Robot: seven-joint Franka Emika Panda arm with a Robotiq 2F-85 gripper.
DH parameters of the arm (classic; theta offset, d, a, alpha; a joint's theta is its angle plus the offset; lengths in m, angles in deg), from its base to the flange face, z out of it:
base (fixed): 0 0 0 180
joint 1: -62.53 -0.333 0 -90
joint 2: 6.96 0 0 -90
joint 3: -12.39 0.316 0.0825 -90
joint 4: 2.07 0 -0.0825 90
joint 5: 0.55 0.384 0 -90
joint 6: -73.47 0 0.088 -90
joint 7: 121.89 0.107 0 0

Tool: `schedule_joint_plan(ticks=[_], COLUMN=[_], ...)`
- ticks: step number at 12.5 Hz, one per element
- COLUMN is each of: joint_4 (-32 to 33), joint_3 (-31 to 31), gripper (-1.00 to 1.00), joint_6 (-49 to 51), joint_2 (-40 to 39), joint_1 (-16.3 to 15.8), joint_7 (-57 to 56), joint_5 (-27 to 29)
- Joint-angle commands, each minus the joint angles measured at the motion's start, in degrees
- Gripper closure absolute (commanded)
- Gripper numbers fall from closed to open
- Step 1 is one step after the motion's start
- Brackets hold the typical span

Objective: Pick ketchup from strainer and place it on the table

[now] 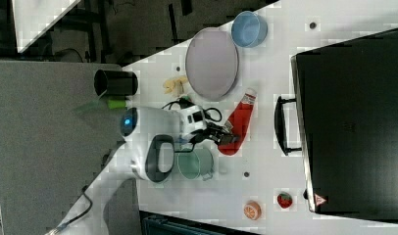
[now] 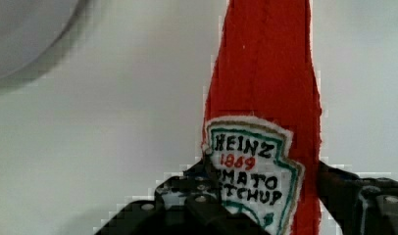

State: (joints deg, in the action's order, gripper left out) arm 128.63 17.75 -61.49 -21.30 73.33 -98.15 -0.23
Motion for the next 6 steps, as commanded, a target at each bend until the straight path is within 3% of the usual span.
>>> schedule_joint_plan(ticks=[1, 2, 3, 6], joint_4=[0.2, 0.2, 0.0, -2.8], joint_3=[0.0, 0.0, 0.0, 0.2], gripper=[-0.72, -0.93, -1.0, -1.0], joint_6=[-2.3, -1.8, -0.8, 2.8], joint_2=[0.3, 0.7, 1.6, 5.8], joint_1=[-0.5, -0.5, -0.5, -0.5], joint_7=[-2.2, -2.1, -2.1, -2.0], joint_5=[0.5, 0.5, 0.6, 0.9])
